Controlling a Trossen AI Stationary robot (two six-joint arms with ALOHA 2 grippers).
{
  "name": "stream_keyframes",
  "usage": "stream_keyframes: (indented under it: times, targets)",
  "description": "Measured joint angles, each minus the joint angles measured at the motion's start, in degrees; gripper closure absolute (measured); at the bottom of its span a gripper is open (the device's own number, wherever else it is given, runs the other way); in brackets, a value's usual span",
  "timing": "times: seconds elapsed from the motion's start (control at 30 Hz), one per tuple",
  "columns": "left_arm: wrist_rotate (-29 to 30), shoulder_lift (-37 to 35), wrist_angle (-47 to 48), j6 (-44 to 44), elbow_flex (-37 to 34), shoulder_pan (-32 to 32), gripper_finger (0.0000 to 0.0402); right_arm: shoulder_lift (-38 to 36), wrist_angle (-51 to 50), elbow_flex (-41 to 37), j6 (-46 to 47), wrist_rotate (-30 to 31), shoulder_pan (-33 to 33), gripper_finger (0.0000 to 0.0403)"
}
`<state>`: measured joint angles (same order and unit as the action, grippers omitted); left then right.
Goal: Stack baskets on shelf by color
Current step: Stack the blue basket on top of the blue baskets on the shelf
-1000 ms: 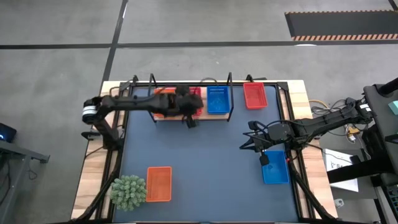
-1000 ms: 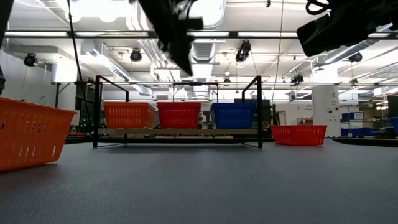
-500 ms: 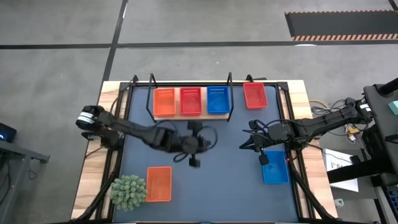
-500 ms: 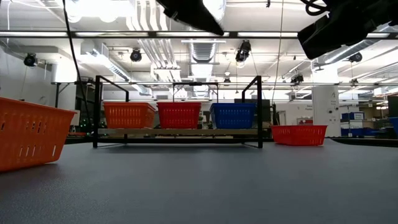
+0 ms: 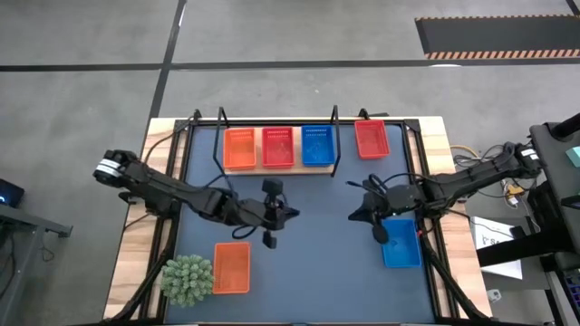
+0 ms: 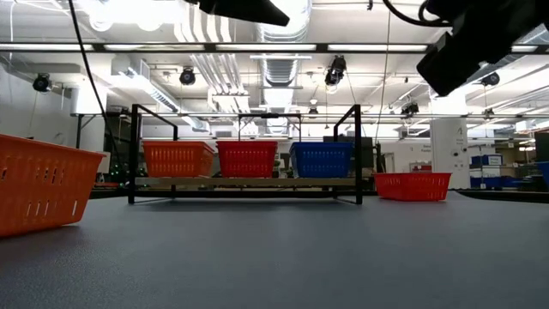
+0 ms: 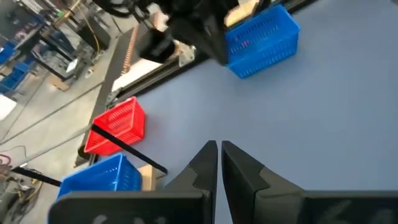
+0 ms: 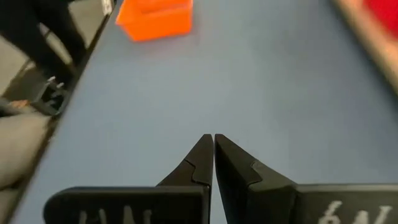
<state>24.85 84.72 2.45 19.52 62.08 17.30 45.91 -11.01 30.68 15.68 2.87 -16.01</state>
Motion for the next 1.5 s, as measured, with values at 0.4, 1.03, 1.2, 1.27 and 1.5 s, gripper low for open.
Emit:
stream_keyframes:
  times: [0.4,1.03,1.2,1.27,1.5]
  targets:
    - [-0.1,-5.3,-10.6,-1.2,-9.2,0.1,0.0395,15.7,-35.7,18.1,16.1,-6.4,-14.2,0.0394]
    - [-0.1,-5.3,-11.0,-1.3,-9.2,0.4,0.0395,30.3,-52.6,27.9,35.4,-7.9,-33.5,0.0278]
    - [-0.1,-5.3,-11.0,-1.3,-9.2,0.5,0.0395,33.2,-52.6,27.8,34.7,-8.0,-34.9,0.0245]
    - [-0.1,-5.3,-11.0,-1.3,-9.2,0.4,0.0395,34.1,-52.3,27.8,34.7,-8.1,-35.4,0.0237]
    - [-0.1,-5.3,-11.0,-1.3,-9.2,0.5,0.0395,36.8,-49.2,26.9,34.5,-8.9,-36.8,0.0230]
